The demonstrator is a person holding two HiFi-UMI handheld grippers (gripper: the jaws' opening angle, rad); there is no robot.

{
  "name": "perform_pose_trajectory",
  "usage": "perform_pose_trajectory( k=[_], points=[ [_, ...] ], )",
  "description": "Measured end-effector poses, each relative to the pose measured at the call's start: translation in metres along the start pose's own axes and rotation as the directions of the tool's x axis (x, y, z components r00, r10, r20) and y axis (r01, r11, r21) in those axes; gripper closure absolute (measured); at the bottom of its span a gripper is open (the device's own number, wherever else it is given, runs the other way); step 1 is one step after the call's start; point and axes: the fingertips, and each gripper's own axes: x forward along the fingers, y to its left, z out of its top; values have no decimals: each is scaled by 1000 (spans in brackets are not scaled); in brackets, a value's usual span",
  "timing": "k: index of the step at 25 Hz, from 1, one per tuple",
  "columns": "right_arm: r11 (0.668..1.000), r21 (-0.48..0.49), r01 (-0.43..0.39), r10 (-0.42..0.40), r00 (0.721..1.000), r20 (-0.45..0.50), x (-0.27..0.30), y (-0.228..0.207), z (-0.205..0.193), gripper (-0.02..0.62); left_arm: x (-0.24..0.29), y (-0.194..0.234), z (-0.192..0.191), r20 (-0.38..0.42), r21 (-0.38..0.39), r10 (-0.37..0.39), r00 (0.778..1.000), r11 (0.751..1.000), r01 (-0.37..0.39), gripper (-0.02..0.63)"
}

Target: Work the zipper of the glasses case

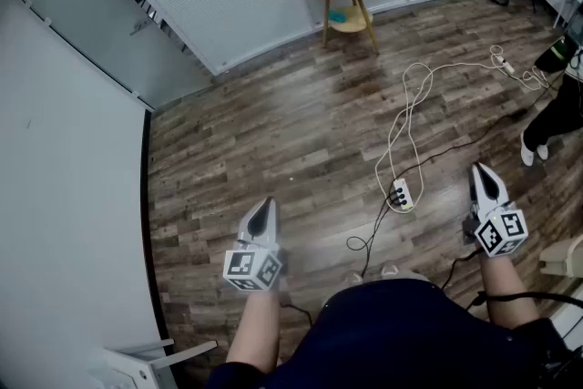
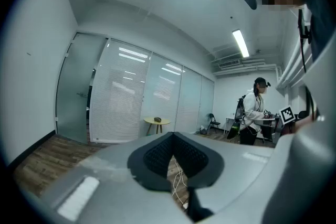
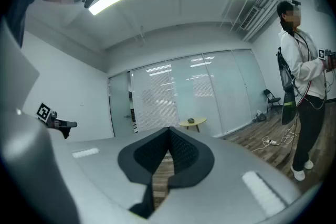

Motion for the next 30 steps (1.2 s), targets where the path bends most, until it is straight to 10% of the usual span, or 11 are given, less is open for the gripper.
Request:
perform_pose_trajectory(
  k=[13, 30],
  points=[
    [1000, -3, -21, 21, 997, -70, 9, -55, -29, 589, 45, -35, -31, -47, -5, 8, 999, 1000, -8, 603],
    [997, -26, 70, -71, 996, -50, 168, -48, -4, 589, 221, 77, 22, -19, 2, -100, 995, 995, 100, 603]
  ],
)
